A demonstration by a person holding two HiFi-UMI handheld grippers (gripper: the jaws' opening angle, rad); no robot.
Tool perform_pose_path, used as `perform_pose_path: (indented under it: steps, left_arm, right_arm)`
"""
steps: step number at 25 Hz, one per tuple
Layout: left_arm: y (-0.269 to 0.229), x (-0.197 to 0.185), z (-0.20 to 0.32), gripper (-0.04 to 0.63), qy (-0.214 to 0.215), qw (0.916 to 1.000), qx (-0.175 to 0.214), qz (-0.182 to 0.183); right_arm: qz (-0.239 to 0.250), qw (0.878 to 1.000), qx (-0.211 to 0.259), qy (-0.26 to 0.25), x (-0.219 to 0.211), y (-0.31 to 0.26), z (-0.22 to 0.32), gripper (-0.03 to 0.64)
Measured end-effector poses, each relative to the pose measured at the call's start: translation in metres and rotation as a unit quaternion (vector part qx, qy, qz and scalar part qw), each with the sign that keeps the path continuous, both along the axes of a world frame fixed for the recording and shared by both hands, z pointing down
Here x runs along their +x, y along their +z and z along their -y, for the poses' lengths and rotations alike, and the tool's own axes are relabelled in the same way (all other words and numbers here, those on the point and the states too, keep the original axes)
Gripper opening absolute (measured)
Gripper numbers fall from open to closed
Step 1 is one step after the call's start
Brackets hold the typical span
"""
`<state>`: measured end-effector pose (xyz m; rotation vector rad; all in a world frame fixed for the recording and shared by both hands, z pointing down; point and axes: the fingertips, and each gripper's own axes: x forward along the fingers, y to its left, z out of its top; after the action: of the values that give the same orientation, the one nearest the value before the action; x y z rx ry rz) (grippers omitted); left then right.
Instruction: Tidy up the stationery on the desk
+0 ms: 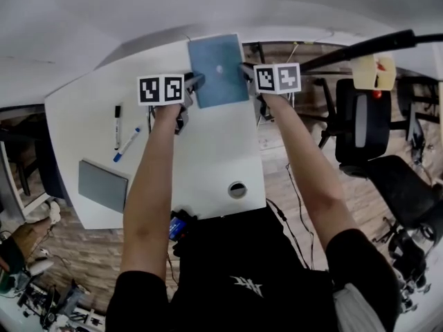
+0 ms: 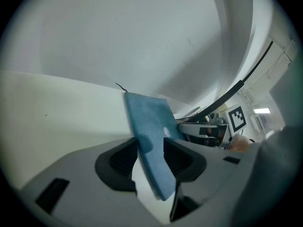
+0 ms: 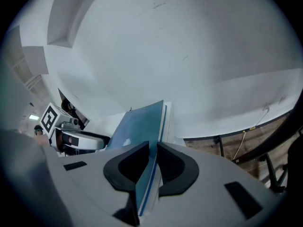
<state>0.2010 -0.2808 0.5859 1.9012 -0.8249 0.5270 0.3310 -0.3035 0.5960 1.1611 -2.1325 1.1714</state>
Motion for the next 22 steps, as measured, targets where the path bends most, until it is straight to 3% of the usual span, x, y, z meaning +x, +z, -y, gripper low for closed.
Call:
perform_pose_path:
  steps: [2,5,9,12,15,22]
  left_arm:
    - [-0.002,-0.003,-0.001,0.18,-0.001,1.0,0.005,0.006]
    - [-0.013,-0.012,-0.007,0.195,-0.003,0.9998,0.018,0.008]
    - [-0.062,-0.039,-0.024,0.192,-0.016,0.9973,0.07,-0.015]
    - [-0.104,-0.086,-0.059,0.189,-0.039,0.9924,0.116,-0.017]
    - [-0.129,-0.136,-0.101,0.164,-0.073,0.9873,0.141,-0.012]
    - [-0.147,-0.254,-0.176,0.072,-0.15,0.9759,0.158,0.004]
  right_arm:
    - [-0.022,1.0,0.009,-0.002,0.002,-0.001,0.001,0.062]
    - [-0.044,0.999,0.03,0.0,0.009,-0.011,0.002,0.166]
    - [-0.038,0.994,0.1,-0.014,0.0,-0.065,-0.01,0.166]
    - [0.009,0.984,0.16,-0.072,-0.053,-0.117,-0.047,0.164]
    - [0.077,0.963,0.205,-0.157,-0.115,-0.144,-0.095,0.156]
    - [0.166,0.937,0.174,-0.253,-0.234,-0.143,-0.183,0.09]
